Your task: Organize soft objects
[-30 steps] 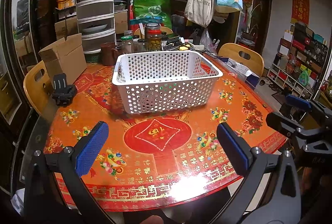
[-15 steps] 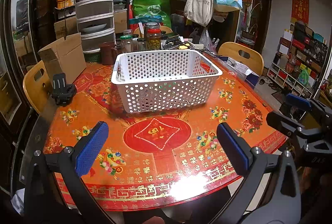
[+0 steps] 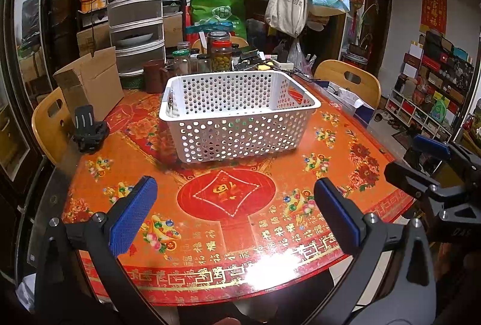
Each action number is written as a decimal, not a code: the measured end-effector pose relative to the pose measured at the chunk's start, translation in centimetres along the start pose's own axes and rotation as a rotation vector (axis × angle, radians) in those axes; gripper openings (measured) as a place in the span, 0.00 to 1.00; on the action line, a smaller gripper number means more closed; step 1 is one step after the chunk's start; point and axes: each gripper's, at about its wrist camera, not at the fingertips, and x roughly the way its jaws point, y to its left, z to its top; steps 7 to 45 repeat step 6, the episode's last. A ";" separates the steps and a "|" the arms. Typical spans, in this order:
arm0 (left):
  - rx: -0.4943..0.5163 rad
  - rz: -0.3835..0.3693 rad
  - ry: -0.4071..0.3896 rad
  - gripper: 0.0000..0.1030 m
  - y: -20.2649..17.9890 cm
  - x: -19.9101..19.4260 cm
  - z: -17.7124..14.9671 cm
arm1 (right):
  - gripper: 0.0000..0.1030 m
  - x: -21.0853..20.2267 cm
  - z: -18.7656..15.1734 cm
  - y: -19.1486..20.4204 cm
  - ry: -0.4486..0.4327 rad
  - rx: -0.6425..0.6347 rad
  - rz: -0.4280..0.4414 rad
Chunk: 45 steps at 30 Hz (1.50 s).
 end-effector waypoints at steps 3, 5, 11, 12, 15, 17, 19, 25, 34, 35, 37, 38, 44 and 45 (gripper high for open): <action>0.004 -0.003 -0.004 1.00 -0.2 -0.1 -0.3 | 0.93 0.0 0.0 0.0 0.000 -0.001 0.000; 0.002 -0.005 -0.005 1.00 -0.1 -0.2 -0.2 | 0.93 0.0 0.0 0.0 0.000 0.000 -0.001; 0.003 -0.005 -0.006 1.00 -0.2 -0.2 -0.1 | 0.93 0.0 0.0 0.0 0.000 0.001 0.000; 0.003 -0.005 -0.006 1.00 -0.2 -0.2 -0.1 | 0.93 0.0 0.0 0.0 0.000 0.001 0.000; 0.003 -0.005 -0.006 1.00 -0.2 -0.2 -0.1 | 0.93 0.0 0.0 0.0 0.000 0.001 0.000; 0.003 -0.005 -0.006 1.00 -0.2 -0.2 -0.1 | 0.93 0.0 0.0 0.0 0.000 0.001 0.000; 0.003 -0.005 -0.006 1.00 -0.2 -0.2 -0.1 | 0.93 0.0 0.0 0.0 0.000 0.001 0.000; 0.003 -0.005 -0.006 1.00 -0.2 -0.2 -0.1 | 0.93 0.0 0.0 0.0 0.000 0.001 0.000; 0.003 -0.005 -0.006 1.00 -0.2 -0.2 -0.1 | 0.93 0.0 0.0 0.0 0.000 0.001 0.000; 0.003 -0.005 -0.006 1.00 -0.2 -0.2 -0.1 | 0.93 0.0 0.0 0.0 0.000 0.001 0.000; 0.003 -0.005 -0.006 1.00 -0.2 -0.2 -0.1 | 0.93 0.0 0.0 0.0 0.000 0.001 0.000; 0.003 -0.005 -0.006 1.00 -0.2 -0.2 -0.1 | 0.93 0.0 0.0 0.0 0.000 0.001 0.000; 0.003 -0.005 -0.006 1.00 -0.2 -0.2 -0.1 | 0.93 0.0 0.0 0.0 0.000 0.001 0.000; 0.003 -0.005 -0.006 1.00 -0.2 -0.2 -0.1 | 0.93 0.0 0.0 0.0 0.000 0.001 0.000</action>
